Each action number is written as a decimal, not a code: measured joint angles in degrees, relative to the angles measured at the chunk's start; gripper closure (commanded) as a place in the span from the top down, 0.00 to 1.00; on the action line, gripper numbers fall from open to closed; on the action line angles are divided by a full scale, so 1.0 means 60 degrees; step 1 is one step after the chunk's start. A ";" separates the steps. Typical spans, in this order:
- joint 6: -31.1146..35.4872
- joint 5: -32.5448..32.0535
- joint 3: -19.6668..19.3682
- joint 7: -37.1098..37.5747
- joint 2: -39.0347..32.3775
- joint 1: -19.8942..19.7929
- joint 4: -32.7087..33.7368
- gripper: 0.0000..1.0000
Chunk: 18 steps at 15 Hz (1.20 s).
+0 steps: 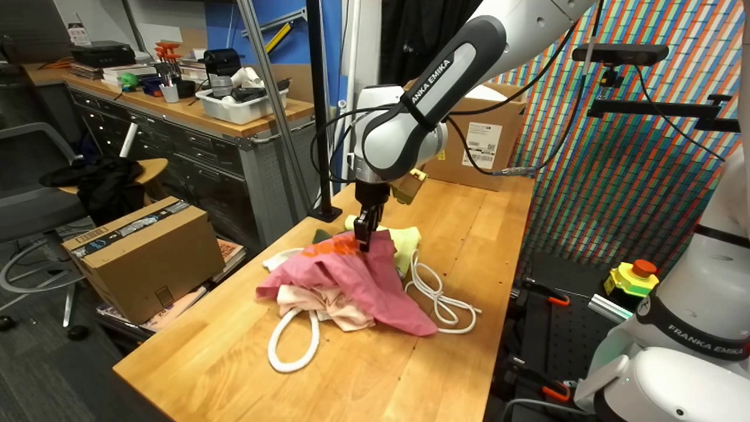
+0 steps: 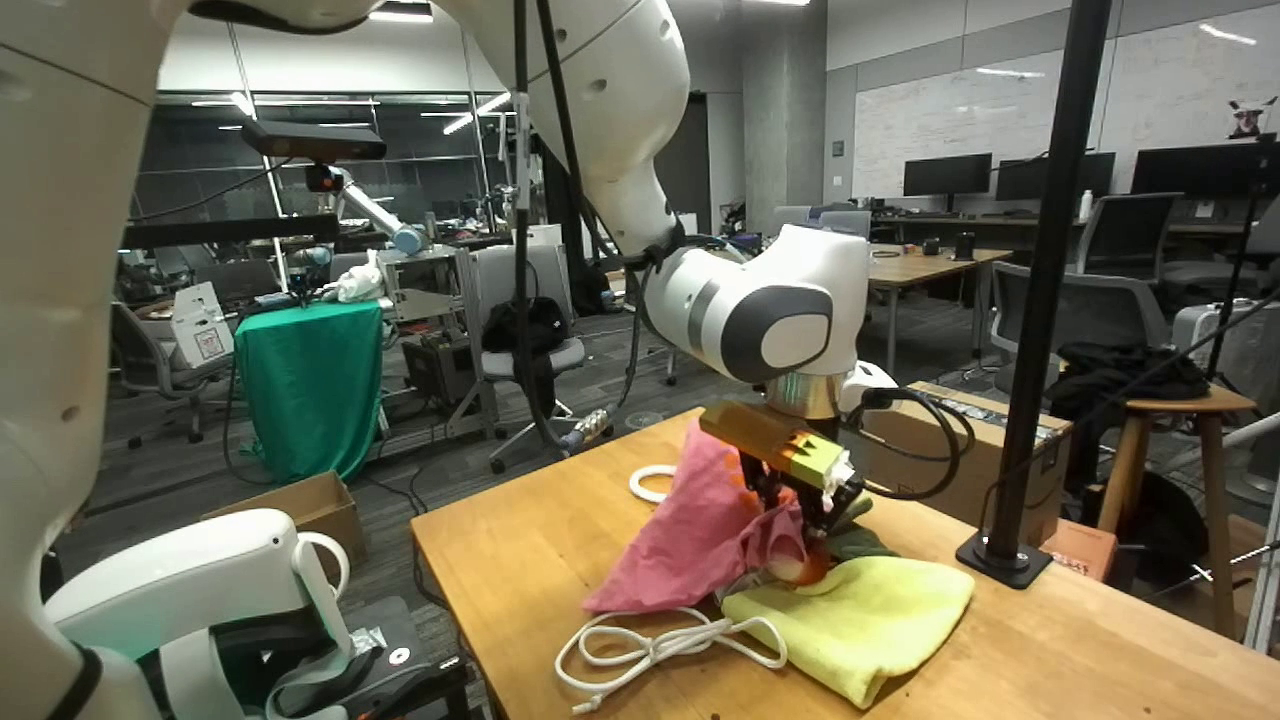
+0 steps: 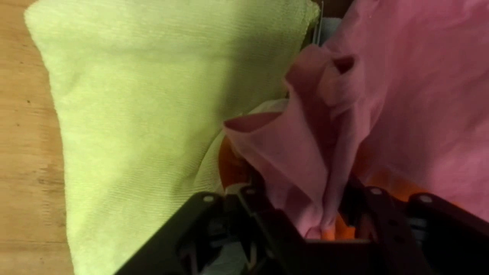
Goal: Separate the objects on the table.
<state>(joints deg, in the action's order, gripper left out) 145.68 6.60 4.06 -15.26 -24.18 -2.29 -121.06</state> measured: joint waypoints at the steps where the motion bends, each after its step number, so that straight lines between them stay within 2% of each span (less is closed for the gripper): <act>1: -0.0166 -0.0048 0.0000 0.0068 0.0047 0.0000 0.0030 0.09; 2: -0.0320 -0.0107 0.0000 0.0119 0.0092 0.0002 0.0057 0.04; 3: -0.0465 -0.0173 -0.0004 0.0192 0.0141 0.0007 0.0088 0.03; 5: -0.0644 -0.0318 -0.0016 0.0362 0.0293 0.0022 0.0115 0.06; 6: -0.0683 -0.0375 -0.0026 0.0468 0.0409 0.0034 0.0117 0.04; 8: -0.0773 -0.0402 -0.0035 0.0669 0.0751 0.0045 0.0130 0.06; 18: -0.0586 -0.0438 -0.0599 0.2401 0.3198 0.0036 0.0487 0.06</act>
<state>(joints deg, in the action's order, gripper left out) 142.16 3.97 0.46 -0.85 -4.99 -2.07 -118.14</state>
